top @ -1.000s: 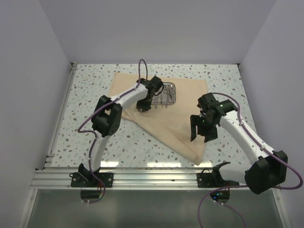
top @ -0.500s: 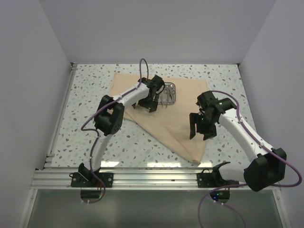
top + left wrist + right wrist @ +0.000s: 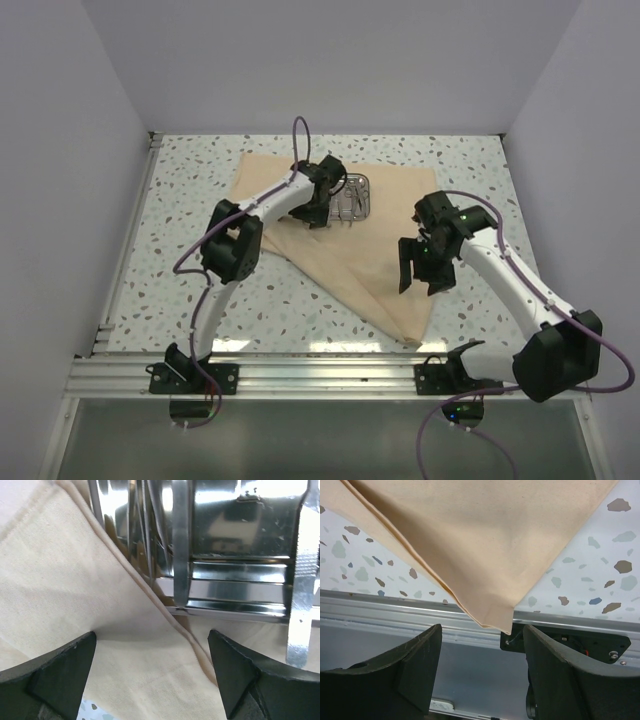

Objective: Open and lay out the surgical kit
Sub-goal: Open the surgical kit at the center of the board.

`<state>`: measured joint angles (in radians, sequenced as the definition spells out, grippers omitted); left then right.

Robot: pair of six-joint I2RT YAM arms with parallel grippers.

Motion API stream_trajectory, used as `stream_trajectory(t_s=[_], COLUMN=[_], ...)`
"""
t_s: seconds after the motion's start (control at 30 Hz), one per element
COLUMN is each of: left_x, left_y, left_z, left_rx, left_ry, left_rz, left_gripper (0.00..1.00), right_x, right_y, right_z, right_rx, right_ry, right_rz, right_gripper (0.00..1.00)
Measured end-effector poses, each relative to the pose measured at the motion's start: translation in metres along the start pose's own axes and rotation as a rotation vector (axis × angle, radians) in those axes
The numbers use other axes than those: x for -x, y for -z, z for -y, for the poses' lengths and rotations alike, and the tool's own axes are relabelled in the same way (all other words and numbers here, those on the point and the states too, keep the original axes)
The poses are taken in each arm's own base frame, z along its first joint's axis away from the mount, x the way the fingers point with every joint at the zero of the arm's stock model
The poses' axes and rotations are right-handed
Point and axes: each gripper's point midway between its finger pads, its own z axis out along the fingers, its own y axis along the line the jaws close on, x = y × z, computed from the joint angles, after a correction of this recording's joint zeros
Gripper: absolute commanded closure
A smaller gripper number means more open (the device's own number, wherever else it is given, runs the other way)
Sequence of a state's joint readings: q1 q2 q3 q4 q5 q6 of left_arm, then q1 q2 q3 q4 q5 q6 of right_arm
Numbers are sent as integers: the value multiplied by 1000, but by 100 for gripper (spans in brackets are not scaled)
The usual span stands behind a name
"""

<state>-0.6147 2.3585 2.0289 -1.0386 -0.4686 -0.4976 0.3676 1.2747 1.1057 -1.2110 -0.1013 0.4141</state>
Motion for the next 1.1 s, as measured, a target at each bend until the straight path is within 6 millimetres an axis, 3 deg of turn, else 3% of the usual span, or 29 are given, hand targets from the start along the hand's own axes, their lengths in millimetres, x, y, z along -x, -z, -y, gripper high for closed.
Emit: stream_trajectory(t_s=[0.13,0.23,0.33,0.37,0.43,0.47,0.57,0.77,0.87,0.97,1.1], left_x=[5,8,9,9,8,7,7,5,-7,-13,-12], left_y=[-5,-10,-14,-16,-19,-20,-20,-20,-13,7,54], left_z=[-11,-21,-26,-26,-26,-26,-24,-23,-29,-41,-66], left_rx=[16,25,29,29,27,27,17,4,4,-4,-26], left_ry=[27,55,70,71,74,73,72,75,78,94,153], left_rz=[0,-6,-10,-11,-12,-14,-15,-17,-29,-19,46], left_gripper=[8,19,38,51,65,81,100,100,100,100,100], right_x=[1,1,1,2,2,3,5,11,18,27,39], right_y=[-2,-4,-6,-6,-7,-7,-6,-6,-5,-5,-6], right_z=[-1,-1,-2,-3,-4,-4,-5,-7,-9,-13,-18], right_rx=[0,-2,0,0,2,2,4,5,1,4,9], right_ry=[0,1,1,0,0,1,1,8,13,17,18], right_rz=[-12,-23,-36,-39,-41,-40,-37,-33,-31,-23,-13], right_gripper=[31,31,31,31,31,31,31,31,31,31,32])
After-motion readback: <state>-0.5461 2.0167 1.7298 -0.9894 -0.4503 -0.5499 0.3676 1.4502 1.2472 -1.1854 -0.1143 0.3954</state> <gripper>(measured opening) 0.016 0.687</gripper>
